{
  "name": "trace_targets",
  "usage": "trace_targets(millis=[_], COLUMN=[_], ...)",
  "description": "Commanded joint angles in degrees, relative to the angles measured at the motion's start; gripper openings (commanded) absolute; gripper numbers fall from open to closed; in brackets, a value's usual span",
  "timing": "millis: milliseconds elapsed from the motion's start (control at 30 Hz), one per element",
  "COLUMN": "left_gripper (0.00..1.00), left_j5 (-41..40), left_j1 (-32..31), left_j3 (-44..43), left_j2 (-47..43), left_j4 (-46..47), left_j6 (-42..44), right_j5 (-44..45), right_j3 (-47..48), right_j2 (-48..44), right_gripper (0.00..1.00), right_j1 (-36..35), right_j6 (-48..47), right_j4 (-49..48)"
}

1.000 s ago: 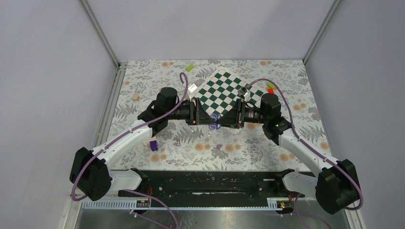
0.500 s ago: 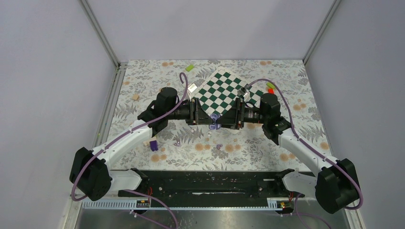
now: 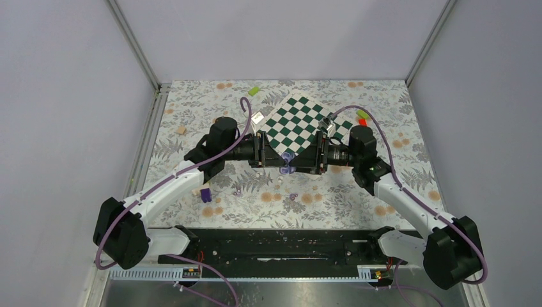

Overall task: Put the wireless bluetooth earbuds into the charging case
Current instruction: Pass from the right arm to the left, then pass from the left arm to the right

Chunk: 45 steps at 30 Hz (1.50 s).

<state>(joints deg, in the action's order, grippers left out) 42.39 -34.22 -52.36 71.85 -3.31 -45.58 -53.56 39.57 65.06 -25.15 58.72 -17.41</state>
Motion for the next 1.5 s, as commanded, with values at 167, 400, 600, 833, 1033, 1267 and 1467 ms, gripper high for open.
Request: trace_targets(millis=[167, 400, 600, 833, 1033, 1267, 1467], left_gripper=[0.31, 0.31, 0.31, 0.31, 0.31, 0.30, 0.30], left_j5=[-0.1, 1.6, 3.9, 6.5, 9.6, 10.4, 10.9], left_j1=[-0.1, -0.1, -0.1, -0.1, 0.1, 0.3, 0.7], left_j3=[0.3, 0.3, 0.6, 0.7, 1.5, 2.2, 1.9], left_j2=[-2.2, -1.9, -2.0, -2.4, -2.2, -2.3, -1.9], left_j4=[2.1, 2.9, 4.1, 6.8, 12.0, 15.1, 16.0], left_j6=[0.4, 0.2, 0.1, -1.1, -4.2, -6.4, -7.0], right_j5=[-4.8, -5.0, -5.1, -3.3, -3.4, -3.0, -3.3], right_j3=[-3.0, -2.6, -3.8, -4.3, -5.3, -6.4, -8.1], right_j2=[-4.9, -4.9, -3.7, -3.7, -4.4, -4.6, -2.2], right_gripper=[0.81, 0.83, 0.84, 0.82, 0.79, 0.75, 0.65], right_j1=[-0.5, -0.5, -0.4, -0.1, 0.1, 1.3, 2.3], right_j6=[4.0, -0.6, -0.6, -0.5, 2.9, 7.5, 14.6], right_j4=[-14.5, -7.2, -8.6, -9.5, -17.2, -24.1, -35.2])
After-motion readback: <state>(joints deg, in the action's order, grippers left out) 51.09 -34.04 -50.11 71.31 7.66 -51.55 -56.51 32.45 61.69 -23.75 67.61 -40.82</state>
